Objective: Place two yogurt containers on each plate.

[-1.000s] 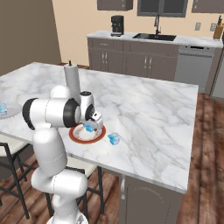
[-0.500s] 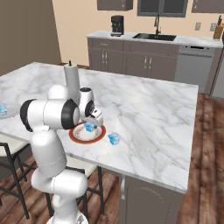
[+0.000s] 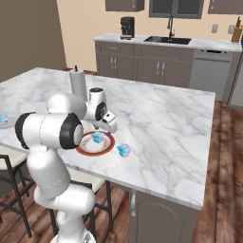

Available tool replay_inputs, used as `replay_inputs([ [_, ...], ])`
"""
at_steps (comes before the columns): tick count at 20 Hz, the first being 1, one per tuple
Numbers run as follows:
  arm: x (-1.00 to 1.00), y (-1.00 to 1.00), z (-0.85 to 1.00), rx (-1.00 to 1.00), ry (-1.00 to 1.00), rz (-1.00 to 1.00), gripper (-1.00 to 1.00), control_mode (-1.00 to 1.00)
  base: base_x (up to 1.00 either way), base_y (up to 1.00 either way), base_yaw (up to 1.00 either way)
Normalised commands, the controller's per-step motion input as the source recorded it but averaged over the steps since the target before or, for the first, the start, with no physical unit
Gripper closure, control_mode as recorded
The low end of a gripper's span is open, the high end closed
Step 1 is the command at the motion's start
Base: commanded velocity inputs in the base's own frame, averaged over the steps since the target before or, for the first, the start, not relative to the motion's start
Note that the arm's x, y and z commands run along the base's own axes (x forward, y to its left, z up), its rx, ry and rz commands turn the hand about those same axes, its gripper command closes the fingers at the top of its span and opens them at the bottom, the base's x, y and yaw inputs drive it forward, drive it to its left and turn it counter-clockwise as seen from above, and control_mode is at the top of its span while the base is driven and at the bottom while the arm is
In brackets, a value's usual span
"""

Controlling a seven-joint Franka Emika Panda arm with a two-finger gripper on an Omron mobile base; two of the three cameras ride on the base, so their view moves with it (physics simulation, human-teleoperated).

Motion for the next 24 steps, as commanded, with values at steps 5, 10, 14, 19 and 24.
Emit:
replay_inputs([
  [5, -0.47, -1.00, 0.11, 0.01, 0.01, -0.19, -1.00, -1.00, 0.00, 0.00, 0.00],
  [10, -0.67, -0.91, 0.00, 0.05, 0.00, -0.15, -1.00, -1.00, 0.00, 0.00, 0.00],
  [14, -0.31, -0.38, 0.00, 0.01, 0.00, -0.10, -1.00, -1.00, 0.00, 0.00, 0.00],
  [19, 0.05, -0.11, -0.01, 0.02, 0.00, 0.00, -1.00, -1.00, 0.00, 0.00, 0.00],
  [24, 0.16, 0.00, -0.03, 0.10, 0.00, 0.01, -1.00, -1.00, 0.00, 0.00, 0.00],
])
